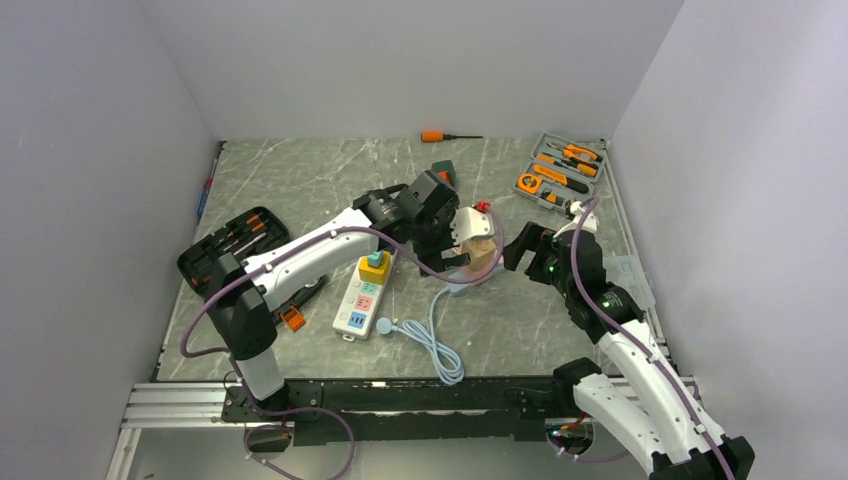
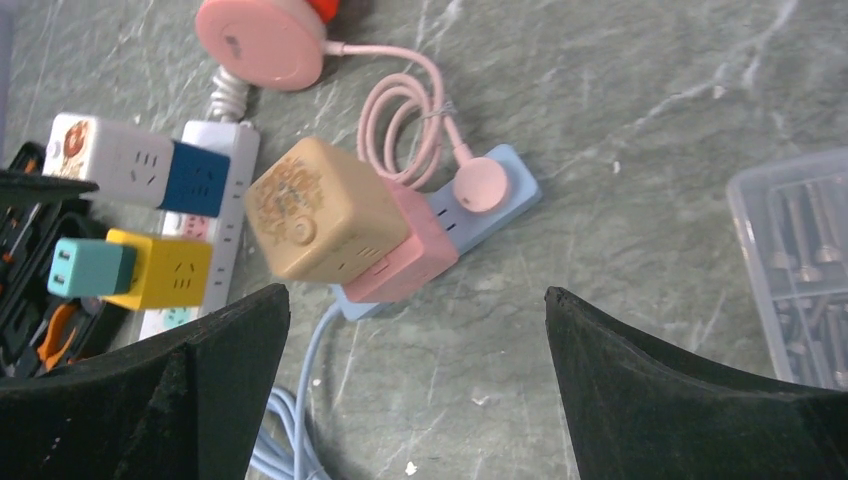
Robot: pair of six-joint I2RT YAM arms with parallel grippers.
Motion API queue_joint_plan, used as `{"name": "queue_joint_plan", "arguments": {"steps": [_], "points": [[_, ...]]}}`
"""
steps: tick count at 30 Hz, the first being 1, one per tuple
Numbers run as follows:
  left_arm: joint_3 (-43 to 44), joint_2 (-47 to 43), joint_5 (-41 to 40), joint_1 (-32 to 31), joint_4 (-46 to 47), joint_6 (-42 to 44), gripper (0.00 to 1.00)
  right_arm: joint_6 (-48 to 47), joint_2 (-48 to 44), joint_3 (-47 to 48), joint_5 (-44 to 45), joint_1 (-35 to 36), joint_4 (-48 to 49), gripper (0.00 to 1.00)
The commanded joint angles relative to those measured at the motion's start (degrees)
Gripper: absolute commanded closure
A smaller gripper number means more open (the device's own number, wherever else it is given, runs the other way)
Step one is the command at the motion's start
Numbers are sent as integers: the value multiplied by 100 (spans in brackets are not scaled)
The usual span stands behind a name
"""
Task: Pull the plug off the socket
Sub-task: Remove the plug from the socket.
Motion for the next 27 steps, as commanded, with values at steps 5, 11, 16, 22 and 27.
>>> {"name": "queue_joint_plan", "arguments": {"steps": [5, 11, 16, 22, 27], "points": [[291, 217, 893, -14, 771, -960, 1, 273, 179, -86, -292, -635, -176, 0], [461, 214, 863, -4, 894, -893, 1, 411, 227, -357, -688, -1128, 112, 0], [1596, 1146, 1343, 301, 359, -1812, 1, 561, 71, -549, -689, -1206, 319, 0], [2953, 1977, 3233, 1271, 197, -2357, 1, 1054, -127, -901, -973, -1452, 649, 0], [1538, 715, 1767, 642, 692, -201, 1, 1198, 292, -1242, -1822, -1813, 1063, 0]]}}
